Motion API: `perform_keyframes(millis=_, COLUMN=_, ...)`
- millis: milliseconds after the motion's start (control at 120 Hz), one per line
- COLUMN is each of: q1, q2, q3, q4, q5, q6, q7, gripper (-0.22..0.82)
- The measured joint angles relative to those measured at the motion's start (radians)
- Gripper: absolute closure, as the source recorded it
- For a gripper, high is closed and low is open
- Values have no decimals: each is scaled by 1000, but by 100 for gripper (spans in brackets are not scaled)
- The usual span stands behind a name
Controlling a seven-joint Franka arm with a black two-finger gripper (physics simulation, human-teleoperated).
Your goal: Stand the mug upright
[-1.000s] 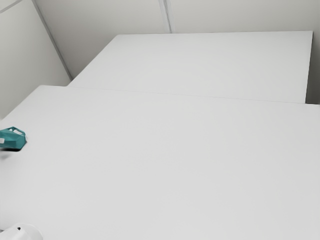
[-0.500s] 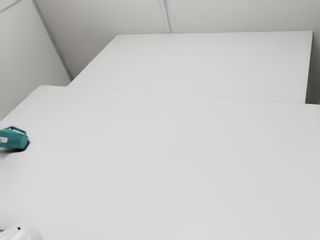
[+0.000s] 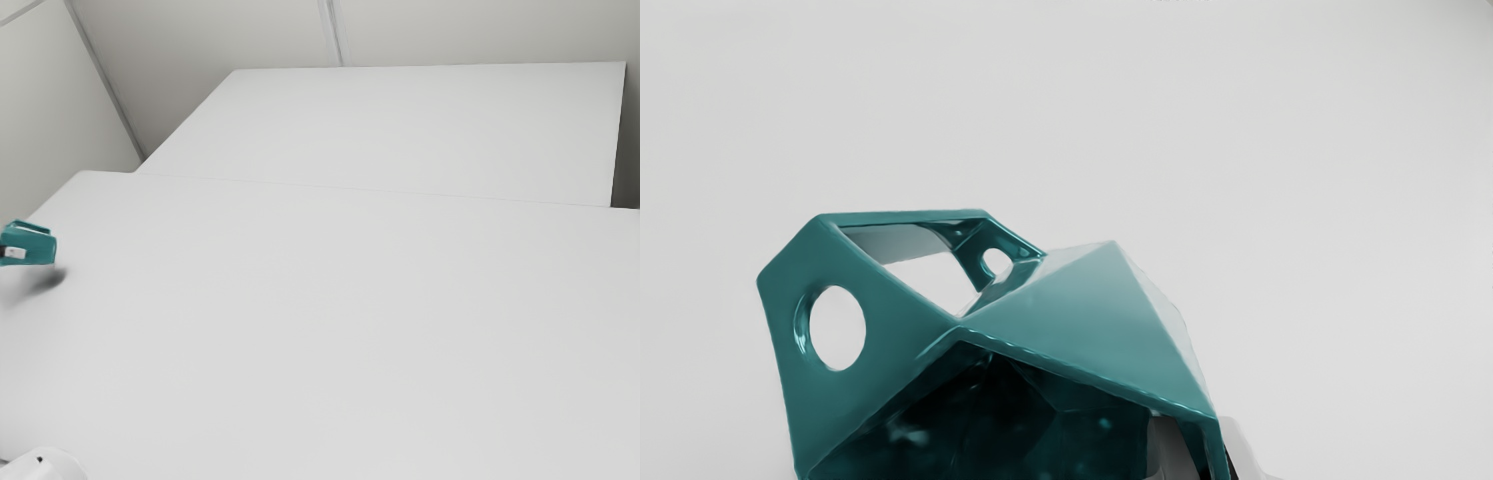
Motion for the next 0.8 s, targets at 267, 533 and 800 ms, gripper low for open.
perform_keyframes(millis=267, q1=-144, q2=-410, q3=-28, q4=-368, q5=237, q6=69, q7=-59, gripper=78)
perform_keyframes(millis=533, q1=-308, q2=-940, q3=-117, q4=-987, q5=377, q6=331, q7=-174, gripper=78)
perform_keyframes(millis=800, q1=-557, q2=-1051, q3=-114, q4=-1224, q5=492, q6=589, q7=-323, gripper=78)
